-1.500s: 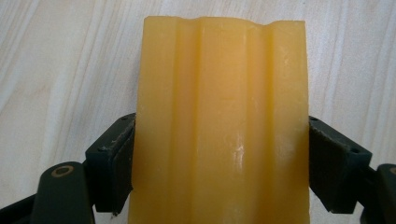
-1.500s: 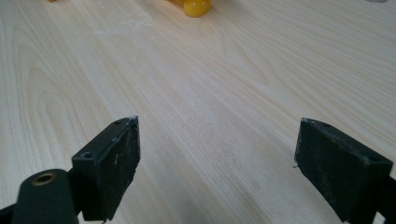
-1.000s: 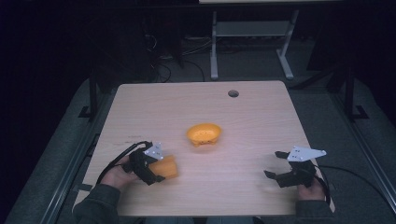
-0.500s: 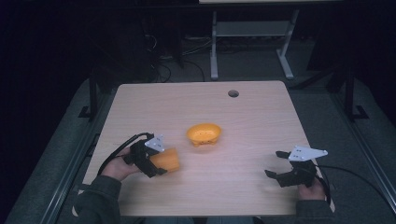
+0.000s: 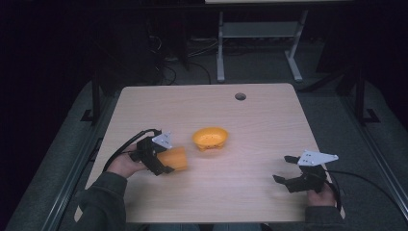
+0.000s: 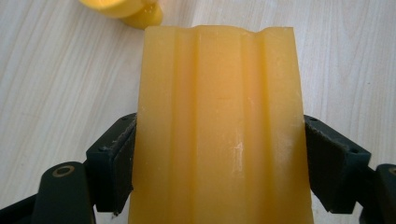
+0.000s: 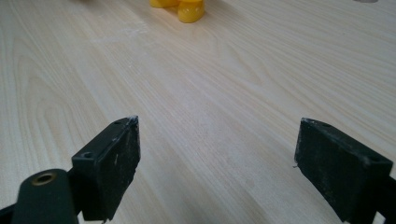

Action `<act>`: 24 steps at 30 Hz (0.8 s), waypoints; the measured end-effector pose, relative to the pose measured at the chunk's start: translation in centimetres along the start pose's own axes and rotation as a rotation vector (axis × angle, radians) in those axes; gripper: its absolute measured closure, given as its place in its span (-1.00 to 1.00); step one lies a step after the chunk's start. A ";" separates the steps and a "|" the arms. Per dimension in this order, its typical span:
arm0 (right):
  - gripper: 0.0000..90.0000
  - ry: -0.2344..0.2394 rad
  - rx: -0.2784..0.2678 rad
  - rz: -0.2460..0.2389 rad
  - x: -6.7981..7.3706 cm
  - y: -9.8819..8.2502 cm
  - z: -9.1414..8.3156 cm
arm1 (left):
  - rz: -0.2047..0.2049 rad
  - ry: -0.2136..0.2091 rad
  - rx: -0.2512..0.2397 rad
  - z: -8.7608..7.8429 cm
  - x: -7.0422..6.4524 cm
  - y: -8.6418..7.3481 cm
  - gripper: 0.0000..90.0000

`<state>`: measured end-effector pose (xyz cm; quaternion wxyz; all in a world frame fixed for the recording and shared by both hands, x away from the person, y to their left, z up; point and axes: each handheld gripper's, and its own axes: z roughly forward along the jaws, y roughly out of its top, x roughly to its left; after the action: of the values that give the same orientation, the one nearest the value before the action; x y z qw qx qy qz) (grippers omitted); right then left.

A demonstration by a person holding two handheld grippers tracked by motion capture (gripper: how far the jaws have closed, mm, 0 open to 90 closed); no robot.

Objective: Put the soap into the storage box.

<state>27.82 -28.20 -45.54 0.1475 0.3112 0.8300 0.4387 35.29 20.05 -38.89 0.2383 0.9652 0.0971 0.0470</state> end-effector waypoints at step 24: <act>-0.70 -0.001 -0.006 0.008 -0.3 -0.2 -0.1 | 0.061 -0.017 0.008 -0.4 3.1 4.1 -0.54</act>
<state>27.93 -28.49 -45.67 0.1469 0.3142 0.8275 0.4416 38.90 17.34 -36.50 0.2335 0.9691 0.0656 0.0457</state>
